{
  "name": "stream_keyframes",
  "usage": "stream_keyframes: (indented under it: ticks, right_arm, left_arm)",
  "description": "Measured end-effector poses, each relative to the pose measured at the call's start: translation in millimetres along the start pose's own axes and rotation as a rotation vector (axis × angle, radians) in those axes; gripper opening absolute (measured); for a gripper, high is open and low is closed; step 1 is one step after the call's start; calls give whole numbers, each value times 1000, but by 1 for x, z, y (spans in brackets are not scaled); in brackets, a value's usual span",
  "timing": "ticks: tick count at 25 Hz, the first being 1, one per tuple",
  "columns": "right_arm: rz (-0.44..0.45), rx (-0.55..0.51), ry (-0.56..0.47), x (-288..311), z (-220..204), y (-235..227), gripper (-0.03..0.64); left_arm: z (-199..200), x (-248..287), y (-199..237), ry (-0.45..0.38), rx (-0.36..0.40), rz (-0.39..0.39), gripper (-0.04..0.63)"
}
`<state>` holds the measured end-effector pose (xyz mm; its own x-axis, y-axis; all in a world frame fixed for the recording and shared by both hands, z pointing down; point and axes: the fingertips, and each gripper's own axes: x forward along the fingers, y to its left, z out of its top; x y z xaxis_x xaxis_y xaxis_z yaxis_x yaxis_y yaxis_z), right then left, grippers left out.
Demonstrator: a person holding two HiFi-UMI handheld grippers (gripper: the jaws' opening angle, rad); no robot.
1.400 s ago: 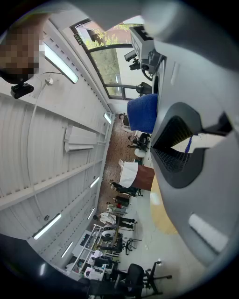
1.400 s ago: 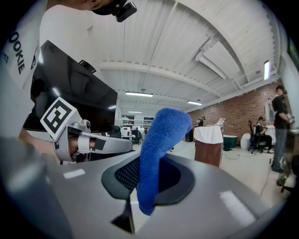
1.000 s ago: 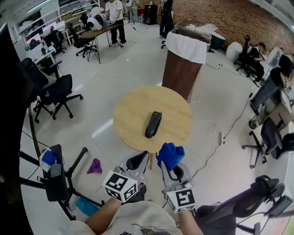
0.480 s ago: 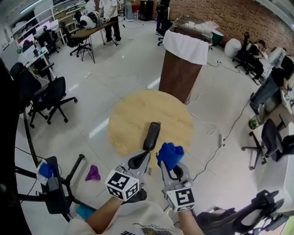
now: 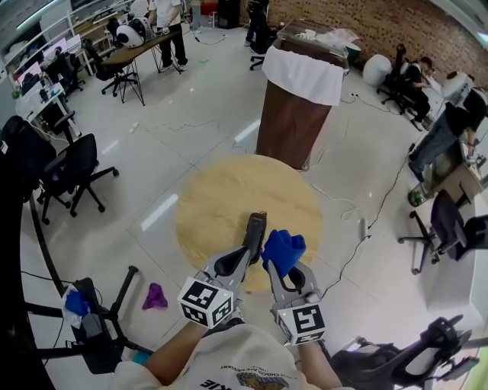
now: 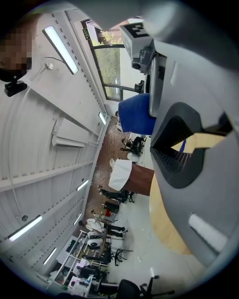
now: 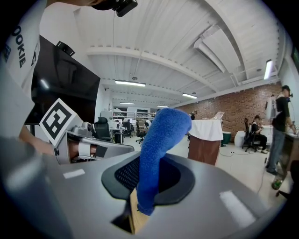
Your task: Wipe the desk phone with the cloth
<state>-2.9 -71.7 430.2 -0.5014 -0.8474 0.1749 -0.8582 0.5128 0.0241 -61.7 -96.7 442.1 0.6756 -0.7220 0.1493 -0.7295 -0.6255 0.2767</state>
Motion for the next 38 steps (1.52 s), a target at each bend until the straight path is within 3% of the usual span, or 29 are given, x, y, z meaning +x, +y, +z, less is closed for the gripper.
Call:
stream_keyframes:
  ticks: [6,14,21,29,38]
  right_arm:
    - [-51,-8,17,13,1,-13,61]
    - [-55,5,19,29,0,-25,61]
    - [-61,30,-2,36,-2,-48,61]
    - [-83,45,16,30,-9,-77,61]
    - [-105,70,33,20,-19,-101,61]
  left_arm:
    - [-7,15,22,34,-17,-12,12]
    - [-17,31,38,70,-30,8,15]
    - [-26,46,48,106,-3,56,18]
    - [-110,90,71,374,27,153,145]
    - [-172,135,98,620,203,255,243]
